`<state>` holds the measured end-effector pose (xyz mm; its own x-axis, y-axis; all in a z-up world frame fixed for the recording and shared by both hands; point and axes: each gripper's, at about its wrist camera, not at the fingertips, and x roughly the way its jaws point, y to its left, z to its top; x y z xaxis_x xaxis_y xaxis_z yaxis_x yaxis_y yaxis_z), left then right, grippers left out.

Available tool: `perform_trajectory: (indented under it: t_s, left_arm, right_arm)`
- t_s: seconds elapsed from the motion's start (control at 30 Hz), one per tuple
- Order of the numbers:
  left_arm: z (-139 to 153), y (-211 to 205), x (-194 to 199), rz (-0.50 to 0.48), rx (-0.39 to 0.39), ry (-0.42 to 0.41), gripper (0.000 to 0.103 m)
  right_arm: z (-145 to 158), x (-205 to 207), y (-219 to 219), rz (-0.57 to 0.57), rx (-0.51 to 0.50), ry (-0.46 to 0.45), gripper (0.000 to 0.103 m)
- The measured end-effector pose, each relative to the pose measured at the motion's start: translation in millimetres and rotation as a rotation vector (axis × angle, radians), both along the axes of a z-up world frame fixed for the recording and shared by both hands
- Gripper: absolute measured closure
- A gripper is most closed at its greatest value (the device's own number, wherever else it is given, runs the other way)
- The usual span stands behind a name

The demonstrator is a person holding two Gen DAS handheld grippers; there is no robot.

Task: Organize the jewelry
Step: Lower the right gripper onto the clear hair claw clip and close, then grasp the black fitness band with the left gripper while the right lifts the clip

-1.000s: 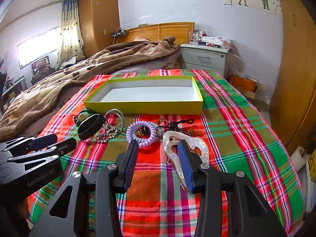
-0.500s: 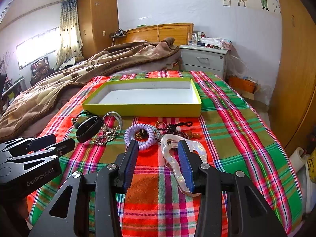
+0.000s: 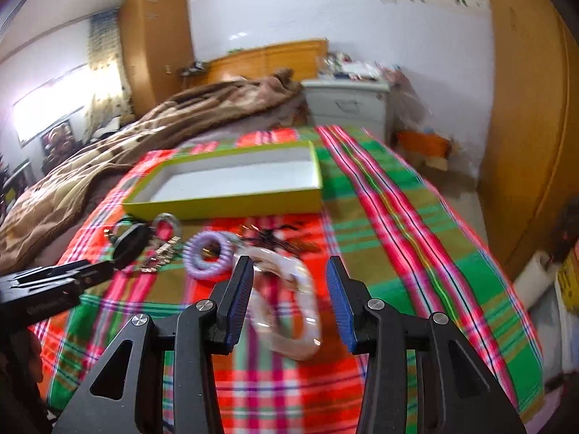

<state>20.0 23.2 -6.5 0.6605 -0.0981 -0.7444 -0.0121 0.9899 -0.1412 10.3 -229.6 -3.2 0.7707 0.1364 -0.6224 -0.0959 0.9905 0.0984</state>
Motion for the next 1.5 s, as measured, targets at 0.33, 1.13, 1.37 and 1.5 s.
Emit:
perform_trajectory:
  t_s: [0.33, 1.13, 1.37, 1.5]
  left_arm:
    - [-6.1, 16.1, 11.9, 0.014, -0.041, 0.037, 0.055]
    - [-4.5, 26.9, 47.9, 0.016, 0.008, 0.065, 0.055]
    - [-11.6, 15.0, 57.9, -0.047, 0.035, 0.099, 0.055]
    - [-16.0, 11.1, 60.2, -0.054, 0.034, 0.113, 0.064]
  right_arm:
    - [-19.6, 20.8, -11.2, 0.030, 0.042, 0.125, 0.058]
    - [7.5, 15.9, -22.2, 0.040, 0.084, 0.029, 0.091]
    - [6.8, 17.8, -28.0, 0.016, 0.101, 0.028, 0.091]
    - [4.9, 18.4, -28.6, 0.010, 0.108, 0.031, 0.091]
